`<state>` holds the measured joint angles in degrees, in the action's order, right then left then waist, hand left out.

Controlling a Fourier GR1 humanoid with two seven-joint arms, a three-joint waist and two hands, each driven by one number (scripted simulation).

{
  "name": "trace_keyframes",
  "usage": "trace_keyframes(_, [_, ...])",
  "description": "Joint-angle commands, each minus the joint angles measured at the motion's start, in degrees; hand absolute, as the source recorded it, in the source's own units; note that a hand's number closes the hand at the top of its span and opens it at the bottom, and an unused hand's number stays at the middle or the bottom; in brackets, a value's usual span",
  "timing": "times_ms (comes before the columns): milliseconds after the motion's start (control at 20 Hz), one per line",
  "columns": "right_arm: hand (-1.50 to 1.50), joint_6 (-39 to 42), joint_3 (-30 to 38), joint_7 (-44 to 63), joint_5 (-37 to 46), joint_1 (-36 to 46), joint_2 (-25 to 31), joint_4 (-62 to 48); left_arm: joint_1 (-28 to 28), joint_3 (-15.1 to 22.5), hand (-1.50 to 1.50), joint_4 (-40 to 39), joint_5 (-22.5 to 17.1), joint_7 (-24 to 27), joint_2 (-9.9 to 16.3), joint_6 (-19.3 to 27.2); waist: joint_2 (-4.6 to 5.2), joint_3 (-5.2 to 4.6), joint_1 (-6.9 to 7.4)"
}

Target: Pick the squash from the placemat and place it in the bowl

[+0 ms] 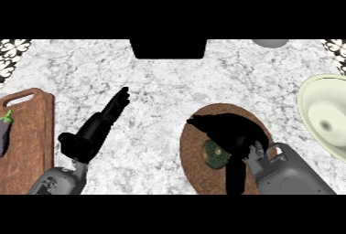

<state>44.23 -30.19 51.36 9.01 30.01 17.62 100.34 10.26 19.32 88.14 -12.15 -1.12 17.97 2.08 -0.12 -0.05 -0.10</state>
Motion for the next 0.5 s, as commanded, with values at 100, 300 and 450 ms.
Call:
trace_keyframes(100, [-1.5, 0.6, -3.3, 5.7, 6.8, -4.1, -2.4, 5.5, -0.2, -2.9, 0.0, 2.6, 0.0, -2.5, -0.3, -1.5, 0.0, 0.04, 0.0])
trace_keyframes(300, [-1.5, -2.0, -2.2, -7.4, 16.2, -5.5, 0.6, 1.3, -0.3, -2.3, 0.0, 1.2, 3.0, -1.7, -2.5, -1.5, 0.14, 0.07, 0.18])
trace_keyframes(450, [-1.5, -4.3, -4.1, -6.2, 20.1, -8.2, -2.1, 5.0, -0.3, -1.5, 0.0, -0.3, 5.3, -0.9, -4.3, -1.5, 0.11, 0.06, 0.05])
